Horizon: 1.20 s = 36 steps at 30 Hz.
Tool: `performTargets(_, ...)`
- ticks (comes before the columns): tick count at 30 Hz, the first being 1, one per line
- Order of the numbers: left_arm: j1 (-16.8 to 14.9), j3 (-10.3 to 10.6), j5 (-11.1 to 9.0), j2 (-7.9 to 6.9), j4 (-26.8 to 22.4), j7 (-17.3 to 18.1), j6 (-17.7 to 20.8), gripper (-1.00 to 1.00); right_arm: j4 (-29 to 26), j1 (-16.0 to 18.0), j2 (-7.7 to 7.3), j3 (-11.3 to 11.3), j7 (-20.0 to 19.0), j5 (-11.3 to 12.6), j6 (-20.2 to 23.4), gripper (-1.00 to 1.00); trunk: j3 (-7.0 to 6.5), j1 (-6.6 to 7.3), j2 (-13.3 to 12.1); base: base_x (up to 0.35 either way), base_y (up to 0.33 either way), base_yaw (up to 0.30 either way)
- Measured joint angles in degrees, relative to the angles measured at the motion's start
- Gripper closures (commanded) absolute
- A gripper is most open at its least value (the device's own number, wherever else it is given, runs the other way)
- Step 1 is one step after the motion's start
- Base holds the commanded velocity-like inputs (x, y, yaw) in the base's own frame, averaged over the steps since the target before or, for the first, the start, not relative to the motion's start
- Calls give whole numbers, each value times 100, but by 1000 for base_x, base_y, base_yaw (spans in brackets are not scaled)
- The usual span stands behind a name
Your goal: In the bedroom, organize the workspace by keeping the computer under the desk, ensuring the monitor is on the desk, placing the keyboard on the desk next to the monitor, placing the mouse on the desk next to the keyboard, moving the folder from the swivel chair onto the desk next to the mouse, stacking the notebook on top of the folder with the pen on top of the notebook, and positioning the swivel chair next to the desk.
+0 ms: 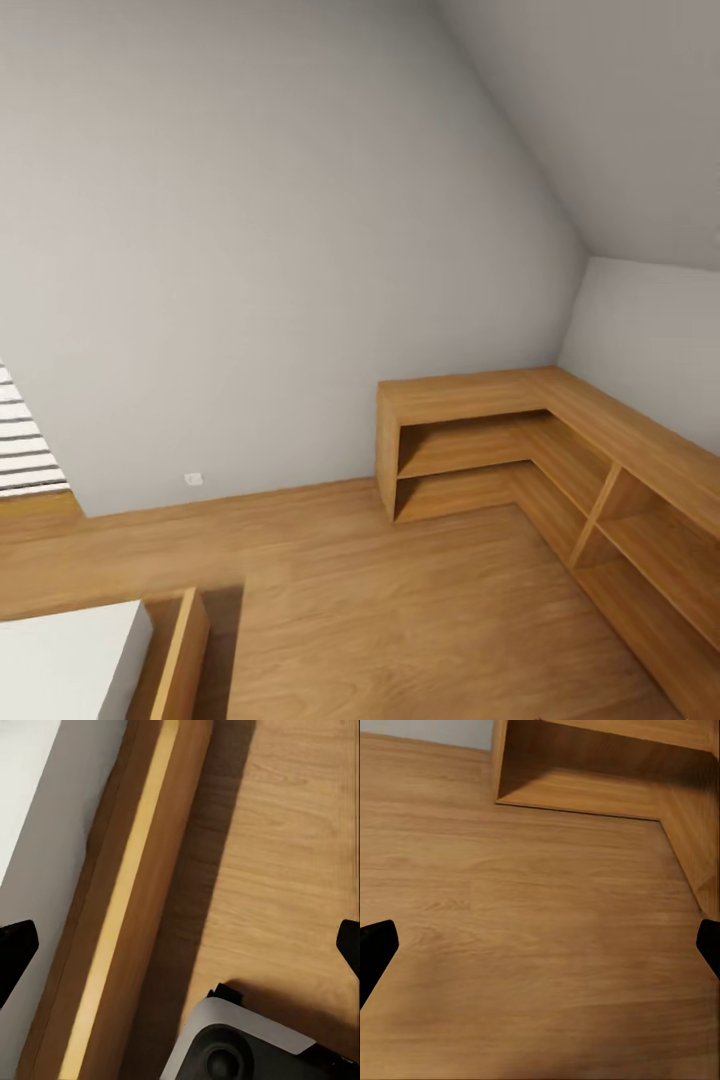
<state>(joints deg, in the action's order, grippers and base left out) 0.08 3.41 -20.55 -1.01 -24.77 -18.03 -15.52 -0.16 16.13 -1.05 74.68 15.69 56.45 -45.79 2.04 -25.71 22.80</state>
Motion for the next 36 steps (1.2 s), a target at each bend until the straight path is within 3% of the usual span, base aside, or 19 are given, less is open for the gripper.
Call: performTargets(36, 0, 0, 0, 9, 0, 0, -6, -100, 0, 0, 0, 25, -10, -17, 0, -100, 0, -2, -1, 313, 0, -274)
